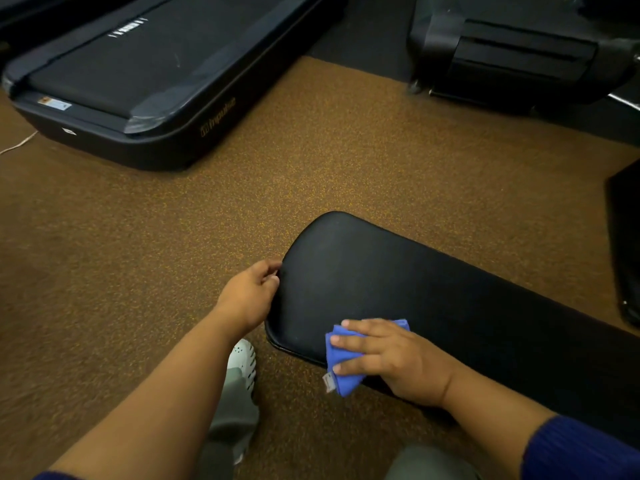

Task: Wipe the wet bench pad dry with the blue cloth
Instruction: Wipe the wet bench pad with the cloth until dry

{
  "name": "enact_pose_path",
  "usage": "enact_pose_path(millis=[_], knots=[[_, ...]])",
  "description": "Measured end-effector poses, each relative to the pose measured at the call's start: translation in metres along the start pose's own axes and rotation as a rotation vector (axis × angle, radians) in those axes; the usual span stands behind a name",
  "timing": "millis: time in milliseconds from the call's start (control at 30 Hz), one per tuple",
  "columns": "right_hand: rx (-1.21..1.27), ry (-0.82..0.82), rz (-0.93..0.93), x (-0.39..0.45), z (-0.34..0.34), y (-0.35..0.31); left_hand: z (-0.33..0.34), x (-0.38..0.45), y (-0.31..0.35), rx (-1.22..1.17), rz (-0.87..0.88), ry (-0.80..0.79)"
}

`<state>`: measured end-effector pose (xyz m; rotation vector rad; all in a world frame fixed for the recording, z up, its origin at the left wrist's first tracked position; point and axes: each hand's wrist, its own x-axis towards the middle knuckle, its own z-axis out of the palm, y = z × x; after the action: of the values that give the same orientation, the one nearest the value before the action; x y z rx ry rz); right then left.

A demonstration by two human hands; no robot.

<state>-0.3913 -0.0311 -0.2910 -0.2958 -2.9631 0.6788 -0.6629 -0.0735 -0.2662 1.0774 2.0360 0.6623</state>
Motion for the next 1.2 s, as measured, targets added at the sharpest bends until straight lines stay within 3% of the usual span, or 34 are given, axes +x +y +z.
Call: enact_pose_path(millis=[100, 200, 267, 300, 367, 467, 533, 600, 667, 767, 833, 900, 1000, 1133, 1200], knots=[[-0.016, 0.24, 0.124, 0.014, -0.002, 0.032, -0.005, -0.002, -0.003, 0.009, -0.009, 0.007], [-0.044, 0.463, 0.532, 0.042, -0.01, 0.063, -0.008, -0.002, -0.004, 0.033, -0.015, 0.01], [-0.029, 0.518, 0.732, 0.071, -0.002, 0.059, -0.008, 0.0, -0.002, 0.038, -0.02, 0.017], [-0.032, 0.52, 0.719, 0.085, 0.005, 0.049, -0.007, 0.001, -0.001, 0.03, -0.024, 0.023], [-0.041, 0.473, 0.515, 0.101, 0.023, 0.018, -0.004, 0.002, 0.003, 0.007, -0.027, 0.038], [-0.005, 0.242, 0.218, 0.094, 0.034, -0.022, 0.0, 0.005, 0.007, 0.023, -0.011, 0.041], [0.017, 0.133, 0.088, 0.078, 0.027, -0.02, 0.001, 0.005, 0.008, 0.023, -0.008, 0.024], [-0.025, 0.153, 0.054, 0.066, 0.018, 0.009, 0.002, 0.005, 0.008, 0.031, -0.008, 0.018], [-0.058, 0.283, 0.174, 0.059, 0.007, 0.051, 0.002, 0.005, 0.007, 0.044, -0.002, 0.013], [-0.125, 0.483, 0.585, 0.065, -0.015, 0.096, 0.001, 0.003, 0.003, 0.042, -0.001, 0.013], [-0.159, 0.537, 0.887, 0.086, -0.025, 0.114, 0.0, 0.003, 0.001, 0.015, -0.002, 0.022], [-0.184, 0.529, 1.03, 0.114, -0.027, 0.119, 0.0, 0.002, 0.0, -0.006, -0.001, 0.035], [-0.186, 0.468, 0.903, 0.154, -0.022, 0.104, -0.001, 0.002, 0.003, 0.008, 0.012, 0.069], [-0.129, 0.259, 0.326, 0.17, -0.017, 0.08, 0.0, 0.003, 0.007, -0.006, 0.008, 0.08], [-0.101, 0.261, 0.317, 0.161, -0.019, 0.098, 0.001, 0.001, 0.007, -0.028, 0.023, 0.034]])
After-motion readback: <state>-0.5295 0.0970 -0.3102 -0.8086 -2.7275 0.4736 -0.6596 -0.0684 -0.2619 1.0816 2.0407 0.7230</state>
